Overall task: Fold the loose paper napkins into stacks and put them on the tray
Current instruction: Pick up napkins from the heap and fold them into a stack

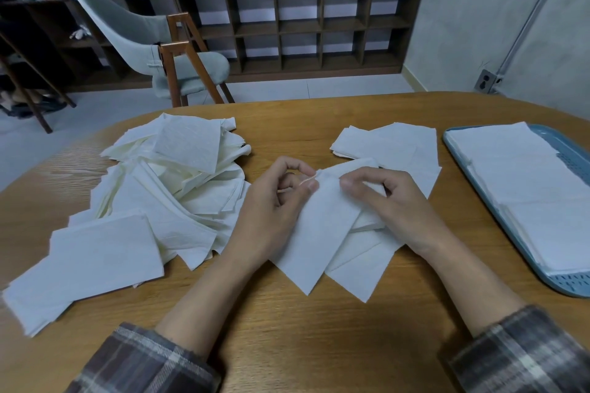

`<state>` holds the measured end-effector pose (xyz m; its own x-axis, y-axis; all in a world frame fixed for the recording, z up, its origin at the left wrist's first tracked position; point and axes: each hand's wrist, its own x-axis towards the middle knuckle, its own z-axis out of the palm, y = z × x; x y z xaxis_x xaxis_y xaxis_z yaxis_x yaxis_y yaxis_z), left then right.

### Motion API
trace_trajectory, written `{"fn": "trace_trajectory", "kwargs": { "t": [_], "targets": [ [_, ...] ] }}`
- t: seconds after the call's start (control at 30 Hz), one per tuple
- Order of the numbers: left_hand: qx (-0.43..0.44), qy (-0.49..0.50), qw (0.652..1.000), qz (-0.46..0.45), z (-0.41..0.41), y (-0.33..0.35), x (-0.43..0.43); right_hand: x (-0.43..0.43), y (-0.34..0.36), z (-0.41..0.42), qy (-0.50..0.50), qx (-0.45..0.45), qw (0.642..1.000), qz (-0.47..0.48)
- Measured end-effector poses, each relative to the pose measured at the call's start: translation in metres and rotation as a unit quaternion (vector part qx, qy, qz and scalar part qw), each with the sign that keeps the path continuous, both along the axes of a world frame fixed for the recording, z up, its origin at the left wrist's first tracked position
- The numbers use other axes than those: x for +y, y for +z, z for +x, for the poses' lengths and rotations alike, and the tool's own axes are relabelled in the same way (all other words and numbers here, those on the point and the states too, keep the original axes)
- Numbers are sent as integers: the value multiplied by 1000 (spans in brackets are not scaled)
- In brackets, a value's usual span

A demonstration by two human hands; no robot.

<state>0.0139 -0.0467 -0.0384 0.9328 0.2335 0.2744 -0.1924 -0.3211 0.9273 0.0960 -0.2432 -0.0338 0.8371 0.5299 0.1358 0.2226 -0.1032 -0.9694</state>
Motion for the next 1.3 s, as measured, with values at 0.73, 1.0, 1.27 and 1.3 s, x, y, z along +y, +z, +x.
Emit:
{"fn": "trace_trajectory", "kwargs": {
  "t": [0.73,1.0,1.27,1.3],
  "targets": [
    [10,44,998,-43,0,7,8,1,-1,2,14,78,997,16],
    [15,35,999,-31,1,6,9,3,-2,2,11,77,997,20],
    [13,46,999,-26,1,3,9,5,-2,0,-18,79,996,27],
    [10,55,998,-17,2,1,9,5,-1,0,-24,78,996,31]
  ]
}}
